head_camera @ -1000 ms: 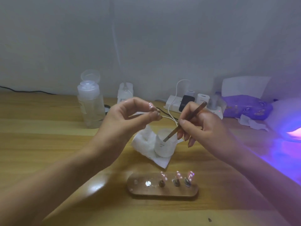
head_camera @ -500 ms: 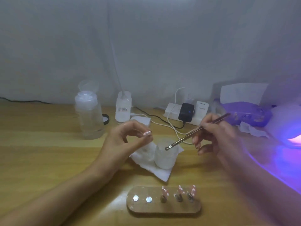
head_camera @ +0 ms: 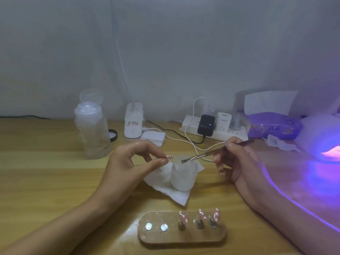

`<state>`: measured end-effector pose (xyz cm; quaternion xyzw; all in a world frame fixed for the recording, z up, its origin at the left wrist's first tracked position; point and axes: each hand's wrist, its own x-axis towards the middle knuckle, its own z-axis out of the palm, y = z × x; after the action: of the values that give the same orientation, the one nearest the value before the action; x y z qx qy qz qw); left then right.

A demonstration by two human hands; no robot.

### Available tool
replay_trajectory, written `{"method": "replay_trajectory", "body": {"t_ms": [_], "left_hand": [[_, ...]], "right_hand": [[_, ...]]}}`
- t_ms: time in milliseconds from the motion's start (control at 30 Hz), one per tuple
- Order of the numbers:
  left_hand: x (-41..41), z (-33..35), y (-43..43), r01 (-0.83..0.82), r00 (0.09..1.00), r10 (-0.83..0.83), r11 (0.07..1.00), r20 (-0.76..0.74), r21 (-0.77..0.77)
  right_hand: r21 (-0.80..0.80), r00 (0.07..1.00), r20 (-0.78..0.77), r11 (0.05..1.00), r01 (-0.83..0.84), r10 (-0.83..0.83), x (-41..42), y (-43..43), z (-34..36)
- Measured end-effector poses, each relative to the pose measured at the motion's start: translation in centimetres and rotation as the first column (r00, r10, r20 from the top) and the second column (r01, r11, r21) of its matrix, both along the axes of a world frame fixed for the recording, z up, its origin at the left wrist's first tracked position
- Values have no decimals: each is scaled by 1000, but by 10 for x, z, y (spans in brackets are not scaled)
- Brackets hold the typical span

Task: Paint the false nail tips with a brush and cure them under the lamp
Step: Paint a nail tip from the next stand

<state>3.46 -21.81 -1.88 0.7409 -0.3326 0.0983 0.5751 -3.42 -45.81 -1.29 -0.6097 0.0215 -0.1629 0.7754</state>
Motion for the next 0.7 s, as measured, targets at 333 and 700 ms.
{"method": "replay_trajectory", "body": {"t_ms": [333,700], "left_hand": [[-9,-3,-1,-18,1000,18,994,-2,110],[-8,-6,-2,-34,999,30,993,37,113]], "right_hand": [[22,1000,20,999,-24,24,2,-1,0],[-124,998,34,991,-50,55,-1,2,0]]}}
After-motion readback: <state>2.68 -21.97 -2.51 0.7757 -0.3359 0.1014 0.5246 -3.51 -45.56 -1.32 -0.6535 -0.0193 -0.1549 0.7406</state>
